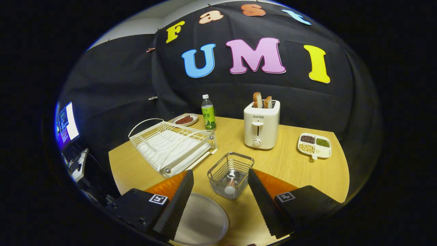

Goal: Take the plate from the dish rack, then take the spoon from the basket and place it into the plate.

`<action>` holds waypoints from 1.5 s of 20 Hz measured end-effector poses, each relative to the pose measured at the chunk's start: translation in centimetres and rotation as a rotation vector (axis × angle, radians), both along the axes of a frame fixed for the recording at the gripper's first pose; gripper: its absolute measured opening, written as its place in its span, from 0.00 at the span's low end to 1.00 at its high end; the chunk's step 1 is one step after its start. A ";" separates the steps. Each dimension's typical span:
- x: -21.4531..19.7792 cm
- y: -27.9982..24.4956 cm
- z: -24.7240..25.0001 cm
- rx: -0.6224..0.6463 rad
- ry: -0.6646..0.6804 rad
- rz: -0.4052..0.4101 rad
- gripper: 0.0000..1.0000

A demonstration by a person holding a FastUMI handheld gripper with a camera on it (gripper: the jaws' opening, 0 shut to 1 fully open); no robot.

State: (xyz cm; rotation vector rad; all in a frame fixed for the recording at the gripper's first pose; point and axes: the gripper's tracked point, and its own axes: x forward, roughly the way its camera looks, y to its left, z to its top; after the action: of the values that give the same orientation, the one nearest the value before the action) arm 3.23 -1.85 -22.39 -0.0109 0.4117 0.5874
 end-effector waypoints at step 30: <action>4.4 0.3 -0.4 -0.091 -0.033 -0.016 0.22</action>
State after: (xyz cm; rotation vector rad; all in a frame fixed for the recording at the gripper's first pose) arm 7.68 -1.55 -22.77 -0.1037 0.4059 0.5518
